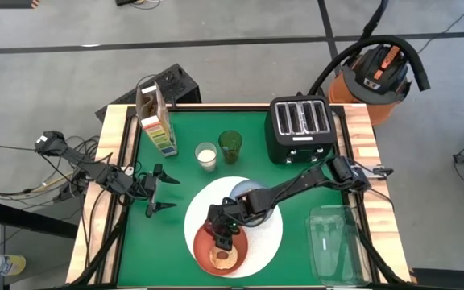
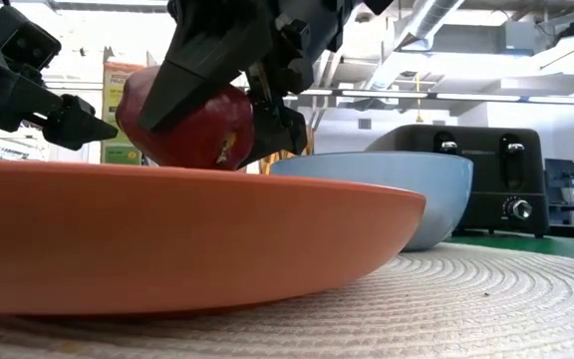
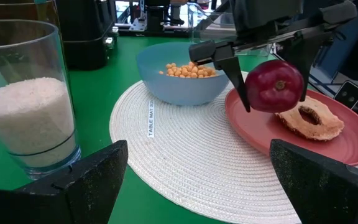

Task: Arrange a breakfast setting
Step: Put the red apple from the transparent bin on the orange plate, then put the blue spoon to the right of the blue bowl on the white placemat

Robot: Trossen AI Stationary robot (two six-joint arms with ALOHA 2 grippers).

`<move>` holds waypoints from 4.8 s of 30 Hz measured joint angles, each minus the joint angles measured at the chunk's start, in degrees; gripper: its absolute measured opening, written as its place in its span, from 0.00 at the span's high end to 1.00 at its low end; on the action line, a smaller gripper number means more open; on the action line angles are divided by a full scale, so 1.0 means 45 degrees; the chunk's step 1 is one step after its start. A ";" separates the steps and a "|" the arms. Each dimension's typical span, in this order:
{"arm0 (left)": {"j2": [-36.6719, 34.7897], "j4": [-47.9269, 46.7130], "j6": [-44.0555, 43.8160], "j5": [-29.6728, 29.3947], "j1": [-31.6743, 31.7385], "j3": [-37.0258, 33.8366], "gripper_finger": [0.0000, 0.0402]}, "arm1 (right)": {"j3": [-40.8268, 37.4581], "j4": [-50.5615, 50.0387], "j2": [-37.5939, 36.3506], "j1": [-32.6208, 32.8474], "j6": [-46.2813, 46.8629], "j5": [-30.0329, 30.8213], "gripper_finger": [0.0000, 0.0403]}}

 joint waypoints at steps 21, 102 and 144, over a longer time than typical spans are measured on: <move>0.0000 0.0005 0.0000 0.0000 -0.0004 0.0000 0.06 | 0.0000 0.0278 -0.0005 -0.0239 0.0326 -0.0355 0.21; 0.0000 0.0005 0.0000 -0.0004 0.0001 0.0000 0.06 | 0.8495 -0.7266 -0.1269 -0.2302 -0.0516 -0.0661 0.16; 0.0170 0.0005 0.0000 -0.0009 -0.0004 0.0000 0.06 | 0.5514 -1.1213 -0.2837 -0.6679 -1.0017 -0.2791 0.18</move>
